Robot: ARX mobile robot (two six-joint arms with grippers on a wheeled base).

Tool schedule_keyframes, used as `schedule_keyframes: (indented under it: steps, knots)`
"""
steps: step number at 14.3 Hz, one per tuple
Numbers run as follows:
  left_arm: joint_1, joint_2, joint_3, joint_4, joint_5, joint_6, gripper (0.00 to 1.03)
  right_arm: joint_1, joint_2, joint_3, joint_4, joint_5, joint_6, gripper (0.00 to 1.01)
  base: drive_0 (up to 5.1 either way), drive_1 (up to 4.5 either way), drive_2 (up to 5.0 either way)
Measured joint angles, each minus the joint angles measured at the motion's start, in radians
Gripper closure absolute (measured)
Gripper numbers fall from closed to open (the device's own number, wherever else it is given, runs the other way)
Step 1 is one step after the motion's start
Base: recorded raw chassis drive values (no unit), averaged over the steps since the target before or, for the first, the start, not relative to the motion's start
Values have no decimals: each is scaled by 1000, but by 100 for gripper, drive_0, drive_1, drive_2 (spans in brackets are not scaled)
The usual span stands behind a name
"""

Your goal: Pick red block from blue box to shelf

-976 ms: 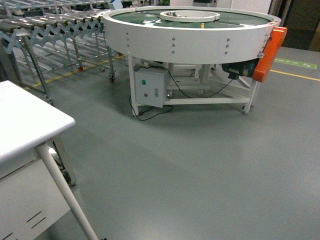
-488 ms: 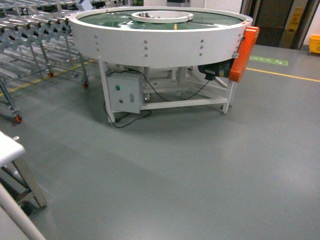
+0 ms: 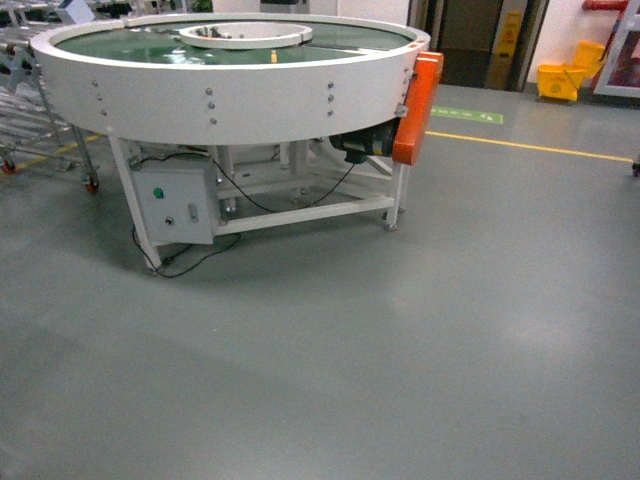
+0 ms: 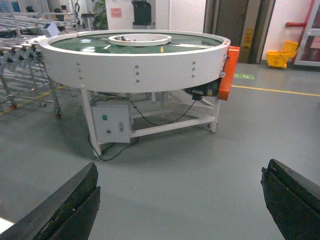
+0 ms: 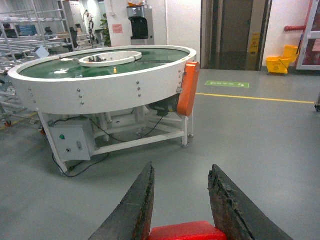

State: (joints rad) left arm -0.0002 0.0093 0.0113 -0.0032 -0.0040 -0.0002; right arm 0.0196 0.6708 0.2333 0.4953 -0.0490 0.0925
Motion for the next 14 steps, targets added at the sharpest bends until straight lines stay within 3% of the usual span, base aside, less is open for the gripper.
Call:
schedule_keyframes:
  steps: [10, 14]
  knots:
    - [0, 0, 0, -2, 3, 0, 5, 0, -3, 0, 0, -3, 0, 75, -168, -168, -168]
    - [0, 0, 0, -2, 3, 0, 5, 0, -4, 0, 2, -3, 0, 75, 301, -222, -558]
